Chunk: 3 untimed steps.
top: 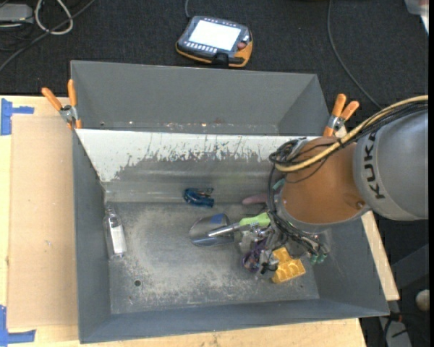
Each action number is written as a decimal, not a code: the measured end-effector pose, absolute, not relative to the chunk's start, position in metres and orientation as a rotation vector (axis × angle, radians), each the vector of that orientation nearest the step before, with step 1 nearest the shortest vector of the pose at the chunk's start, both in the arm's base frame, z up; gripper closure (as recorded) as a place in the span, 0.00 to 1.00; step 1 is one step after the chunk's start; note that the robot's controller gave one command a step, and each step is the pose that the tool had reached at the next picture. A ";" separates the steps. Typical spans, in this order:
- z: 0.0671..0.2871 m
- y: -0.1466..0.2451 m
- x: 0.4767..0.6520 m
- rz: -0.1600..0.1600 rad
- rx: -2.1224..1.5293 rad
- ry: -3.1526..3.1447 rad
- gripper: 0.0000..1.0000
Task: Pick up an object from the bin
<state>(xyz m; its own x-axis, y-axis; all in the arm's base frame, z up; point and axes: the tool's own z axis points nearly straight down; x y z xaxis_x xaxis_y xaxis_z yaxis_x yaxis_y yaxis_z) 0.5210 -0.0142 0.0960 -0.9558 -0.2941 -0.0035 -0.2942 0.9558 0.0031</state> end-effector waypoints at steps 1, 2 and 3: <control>0.090 -0.035 0.507 0.007 -0.312 3.130 1.00; 0.115 -0.033 0.508 0.011 -0.328 3.138 1.00; 0.142 -0.029 0.515 0.007 -0.377 3.118 1.00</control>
Offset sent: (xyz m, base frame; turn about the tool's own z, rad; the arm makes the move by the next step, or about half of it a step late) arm 0.0110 -0.0106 0.1956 0.0377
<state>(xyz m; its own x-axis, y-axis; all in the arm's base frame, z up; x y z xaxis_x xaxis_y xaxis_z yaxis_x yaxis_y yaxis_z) 0.5152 -0.0291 0.1416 -0.9712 -0.2382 -0.0018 -0.2382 0.9712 0.0042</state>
